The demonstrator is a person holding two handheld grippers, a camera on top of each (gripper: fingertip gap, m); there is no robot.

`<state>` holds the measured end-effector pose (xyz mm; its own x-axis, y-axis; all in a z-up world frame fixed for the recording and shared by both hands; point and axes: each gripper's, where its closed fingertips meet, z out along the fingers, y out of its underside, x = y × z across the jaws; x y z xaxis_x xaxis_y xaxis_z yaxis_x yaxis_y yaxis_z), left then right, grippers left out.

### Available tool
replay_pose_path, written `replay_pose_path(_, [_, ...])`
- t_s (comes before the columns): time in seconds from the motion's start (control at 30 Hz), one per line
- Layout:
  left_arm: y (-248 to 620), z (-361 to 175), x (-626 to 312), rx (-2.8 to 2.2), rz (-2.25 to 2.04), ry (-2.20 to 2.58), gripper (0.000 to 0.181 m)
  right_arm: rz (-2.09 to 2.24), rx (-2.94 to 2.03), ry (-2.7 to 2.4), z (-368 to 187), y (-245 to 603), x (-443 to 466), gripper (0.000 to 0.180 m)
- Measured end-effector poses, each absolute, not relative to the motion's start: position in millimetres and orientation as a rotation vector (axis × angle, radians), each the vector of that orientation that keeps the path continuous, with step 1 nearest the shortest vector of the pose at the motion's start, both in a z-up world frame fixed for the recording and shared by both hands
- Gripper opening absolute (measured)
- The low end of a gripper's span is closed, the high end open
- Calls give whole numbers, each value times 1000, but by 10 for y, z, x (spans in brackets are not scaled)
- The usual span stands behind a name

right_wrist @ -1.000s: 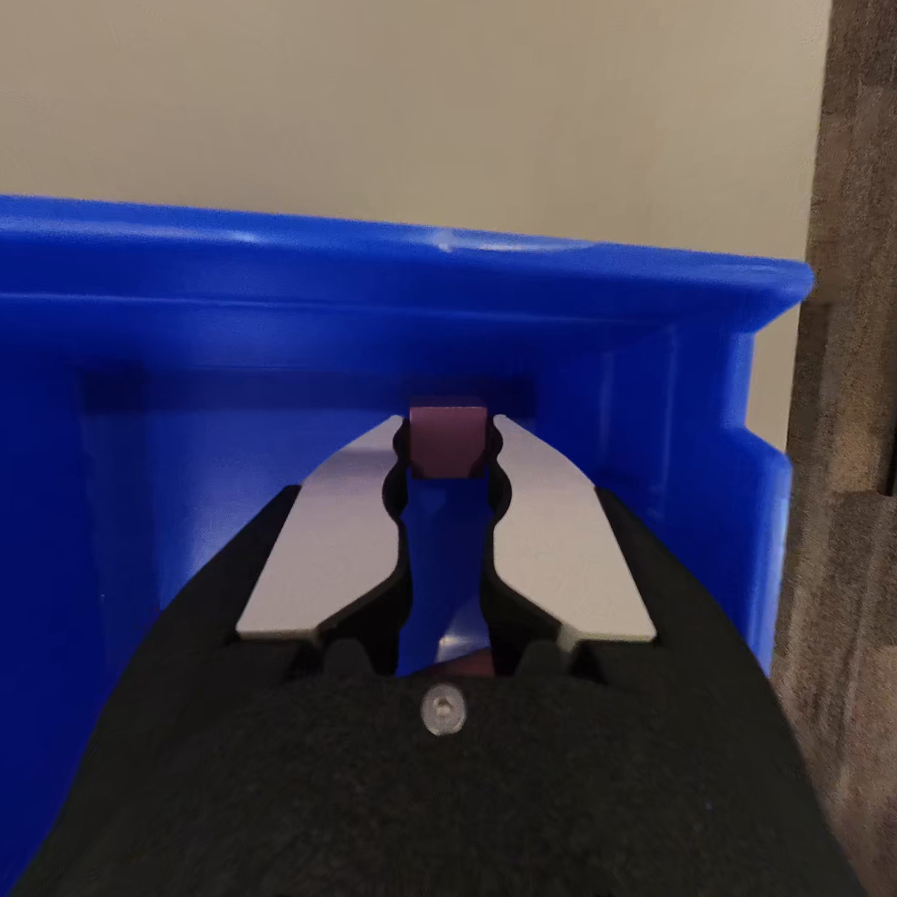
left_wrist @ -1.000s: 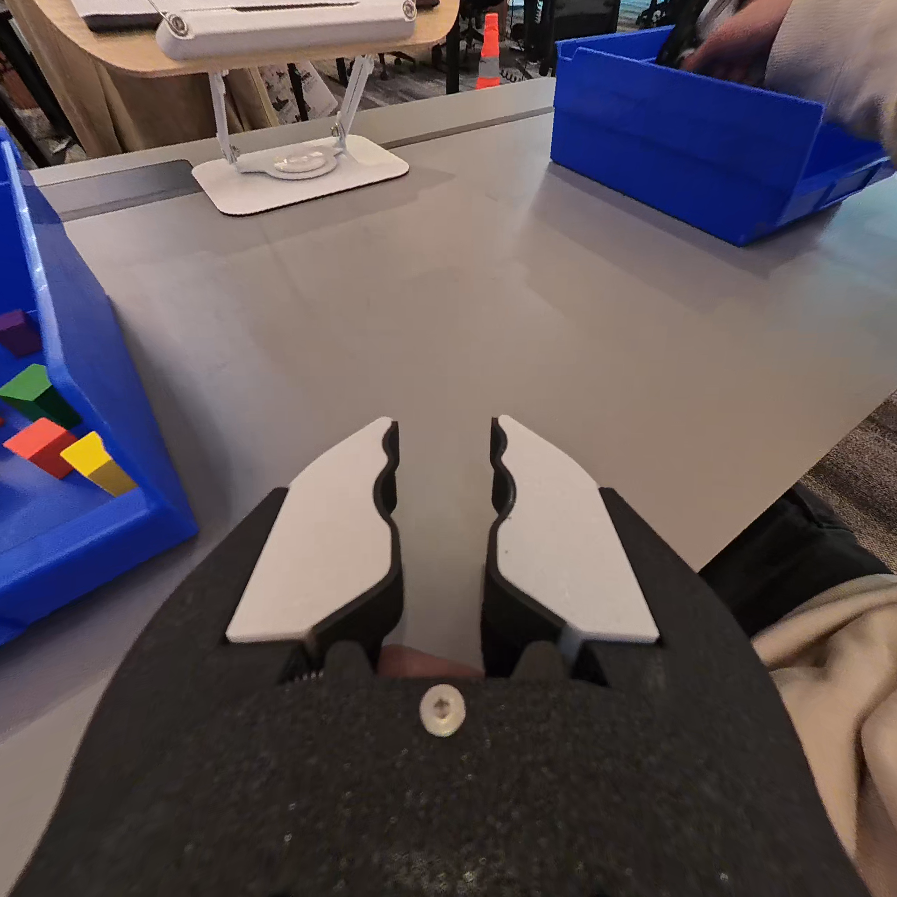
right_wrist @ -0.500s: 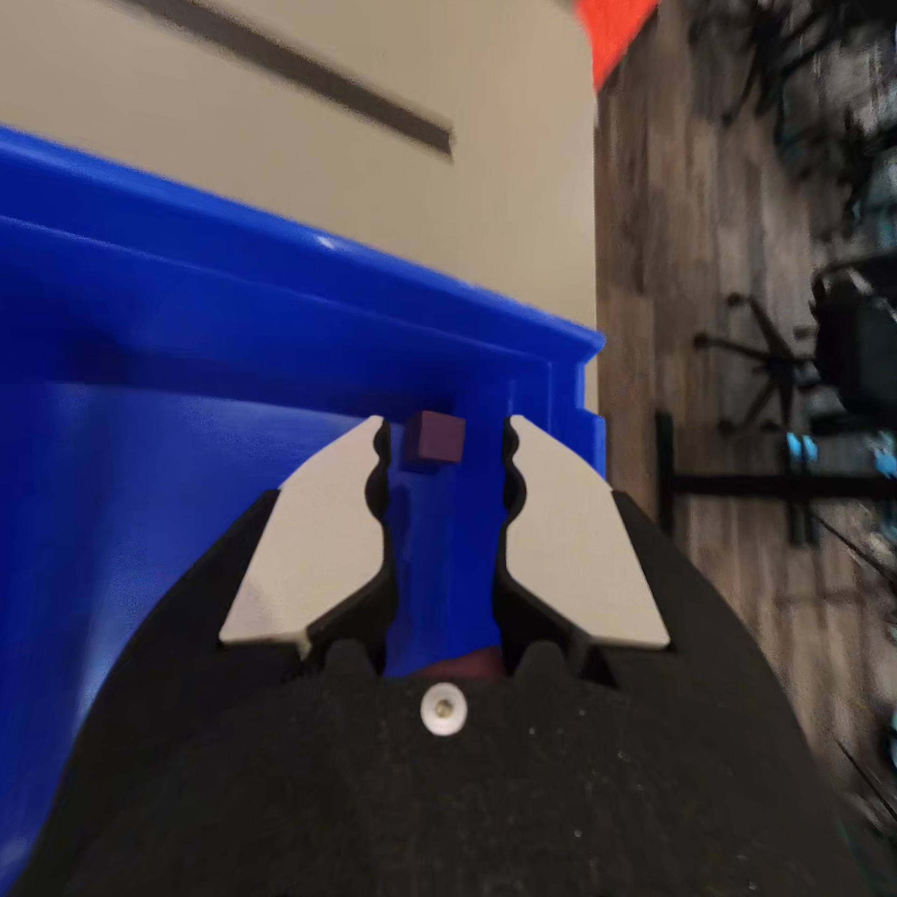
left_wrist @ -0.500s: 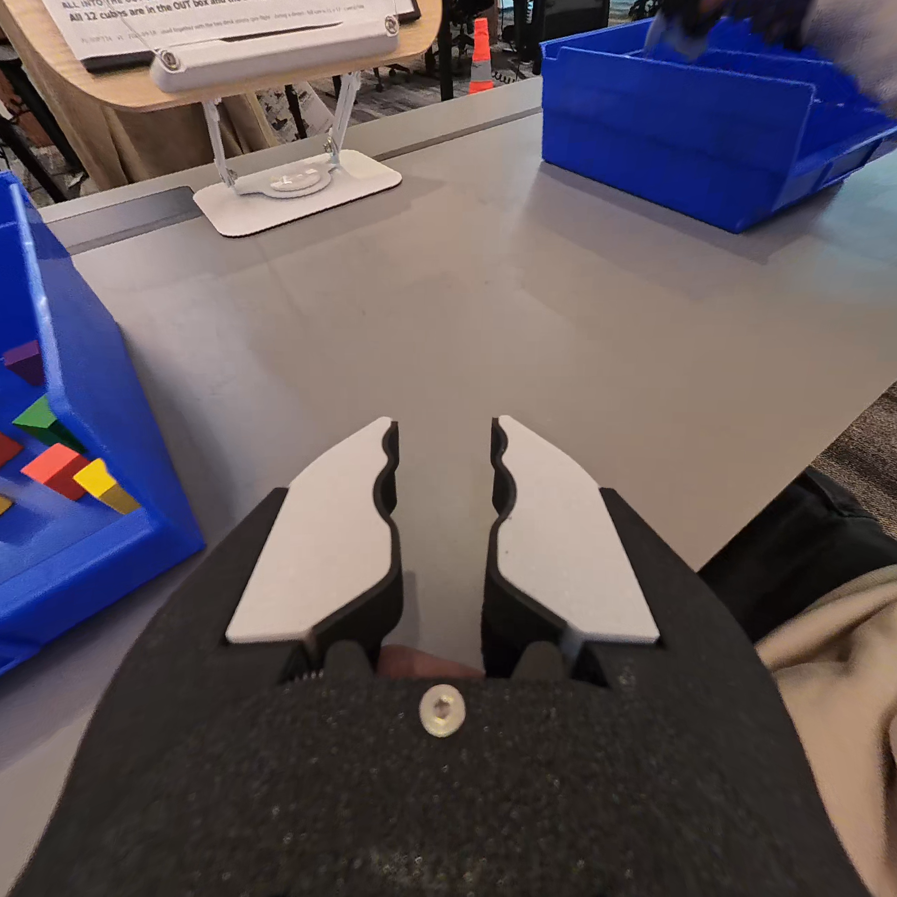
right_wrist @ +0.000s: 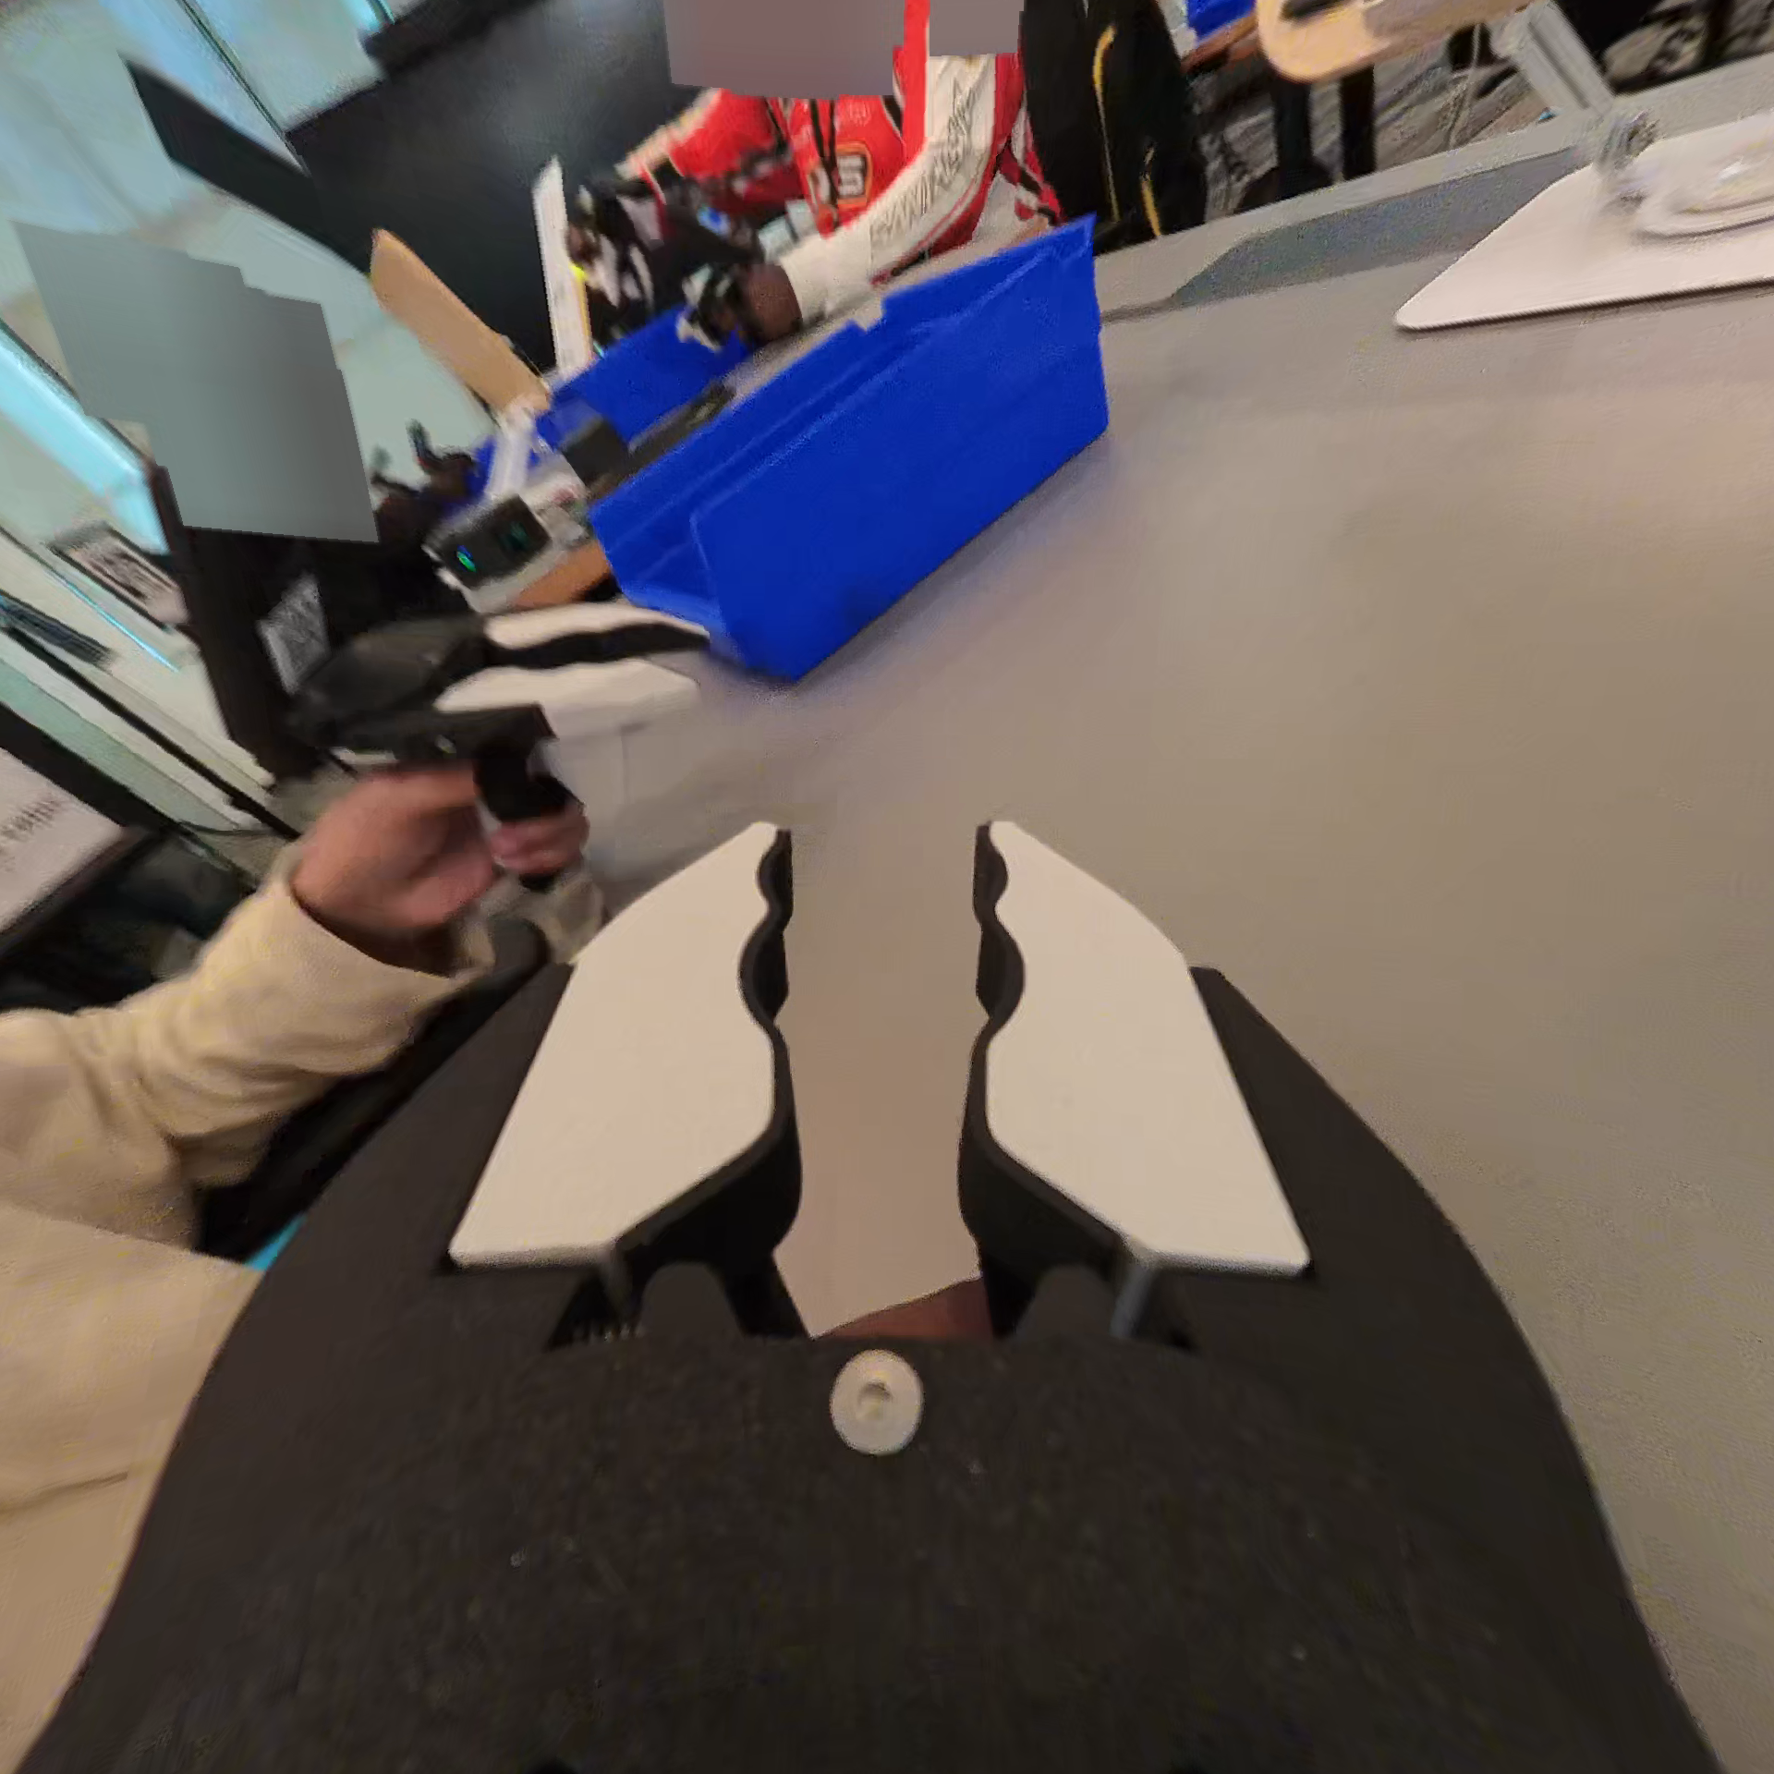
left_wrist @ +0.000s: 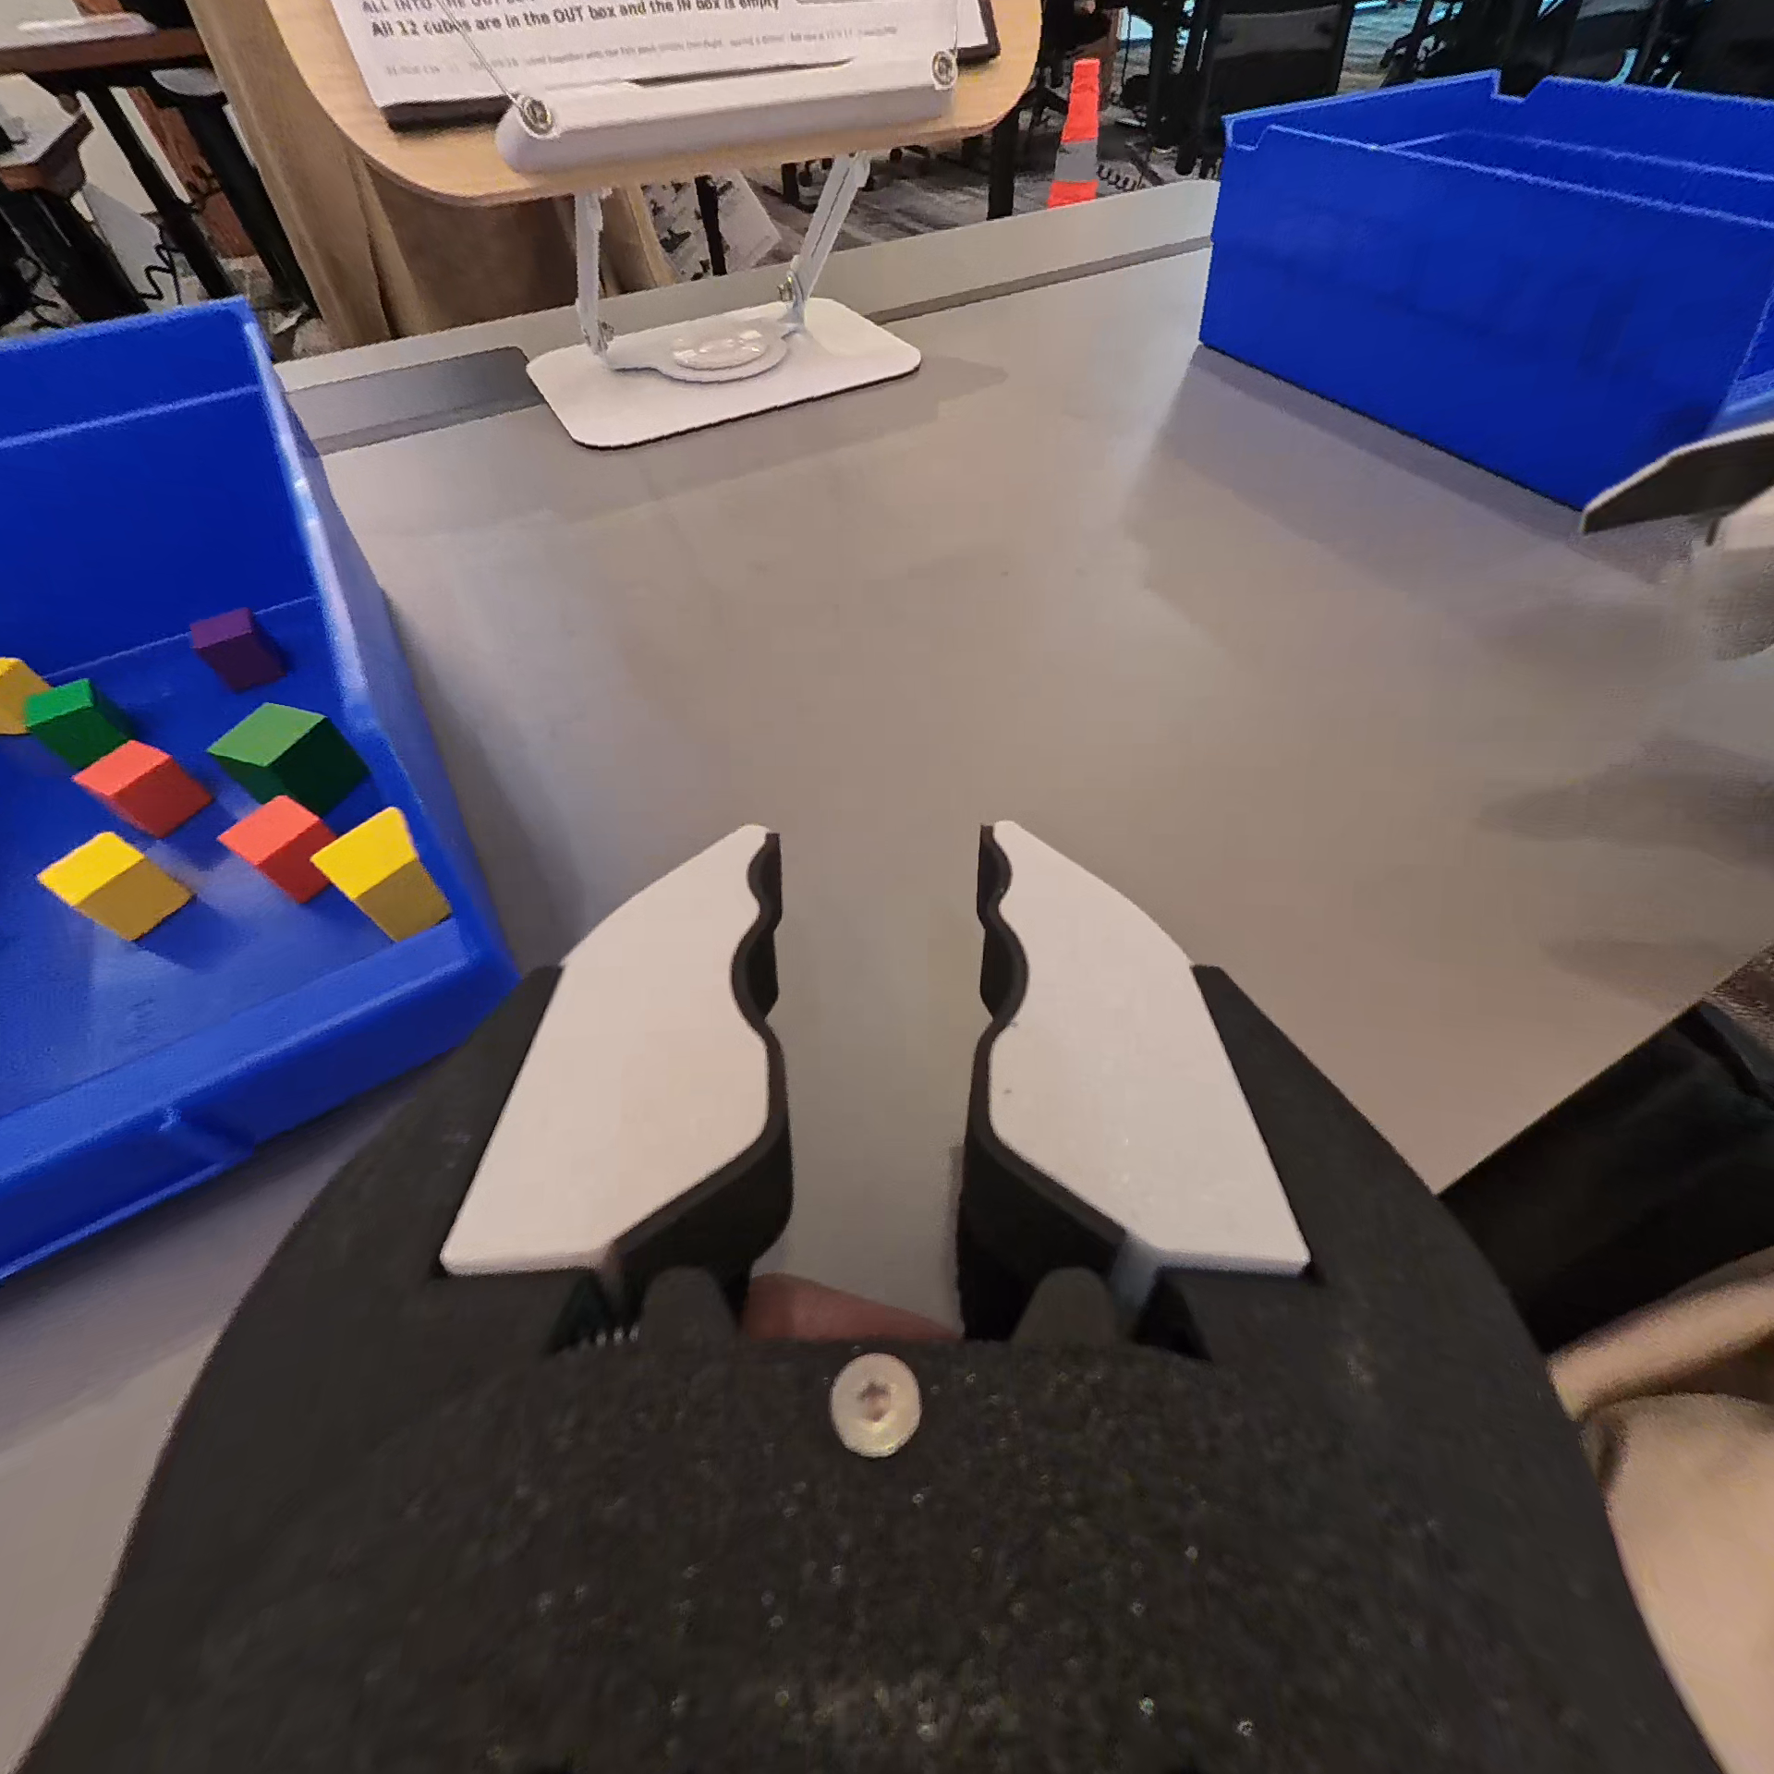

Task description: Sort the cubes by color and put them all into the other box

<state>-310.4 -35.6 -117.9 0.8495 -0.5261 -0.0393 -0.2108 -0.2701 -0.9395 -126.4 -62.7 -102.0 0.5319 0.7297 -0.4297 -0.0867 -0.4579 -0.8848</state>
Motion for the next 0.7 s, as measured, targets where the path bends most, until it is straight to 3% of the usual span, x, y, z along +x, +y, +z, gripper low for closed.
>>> replay_pose_path(0.13, [-378, -1125, -3182, -1855, -275, 612, 39, 1003, -1809, -547, -1049, -612, -1229, 36])
replay_pose_path(0.27, [-316, -743, -3479, -1845, -210, 789, 37, 991, -1820, -570, -1075, -622, -1228, 37])
replay_pose_path(0.37, [34, -673, -3954, -2050, -66, 1023, 43, 995, -1815, -586, -1065, -640, -1247, 36])
replay_pose_path(0.43, [507, -630, -4201, -2073, 67, 1190, 38, 1004, -1815, -601, -1066, -642, -1277, 35])
replay_pose_path(0.7, [1902, -1376, -4539, -2183, 226, 1724, 38, 965, -1832, -634, -1117, -647, -1296, 35])
